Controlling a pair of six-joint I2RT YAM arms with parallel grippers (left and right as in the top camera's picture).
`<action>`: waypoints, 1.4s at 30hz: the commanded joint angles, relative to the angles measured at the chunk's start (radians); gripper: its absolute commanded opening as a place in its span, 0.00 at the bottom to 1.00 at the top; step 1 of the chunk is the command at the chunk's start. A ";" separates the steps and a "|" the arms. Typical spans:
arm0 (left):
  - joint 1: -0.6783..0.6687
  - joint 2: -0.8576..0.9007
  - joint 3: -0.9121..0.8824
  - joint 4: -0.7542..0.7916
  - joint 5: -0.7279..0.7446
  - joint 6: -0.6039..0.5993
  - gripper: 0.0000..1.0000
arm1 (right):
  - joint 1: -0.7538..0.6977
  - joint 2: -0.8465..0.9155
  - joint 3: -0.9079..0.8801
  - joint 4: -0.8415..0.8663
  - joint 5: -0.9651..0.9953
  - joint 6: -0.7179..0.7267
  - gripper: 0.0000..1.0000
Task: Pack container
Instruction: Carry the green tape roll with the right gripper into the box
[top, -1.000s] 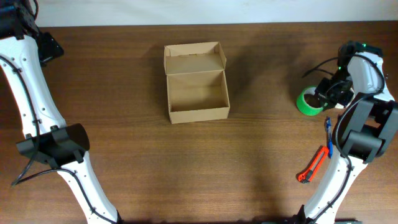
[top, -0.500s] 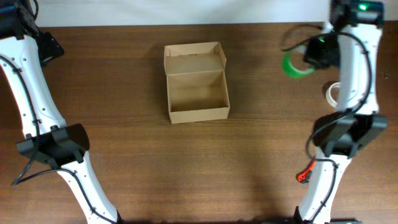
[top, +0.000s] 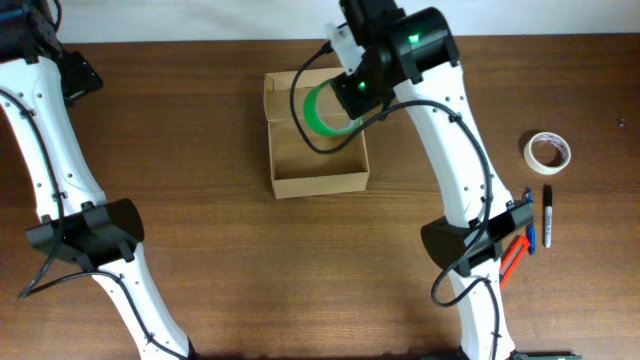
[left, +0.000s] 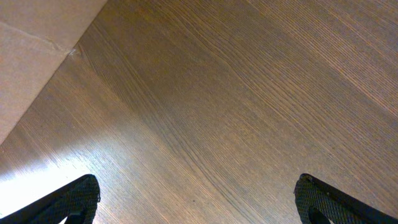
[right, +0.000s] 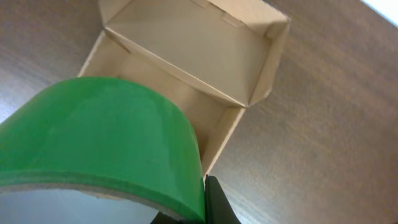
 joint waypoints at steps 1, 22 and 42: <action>0.006 -0.032 -0.007 -0.003 0.001 -0.014 1.00 | 0.039 -0.014 -0.021 0.041 0.018 -0.108 0.04; 0.006 -0.032 -0.007 -0.003 0.001 -0.013 1.00 | 0.090 -0.012 -0.370 0.252 -0.023 -0.027 0.04; 0.006 -0.032 -0.007 -0.003 0.001 -0.014 1.00 | 0.156 0.105 -0.420 0.369 0.140 0.141 0.04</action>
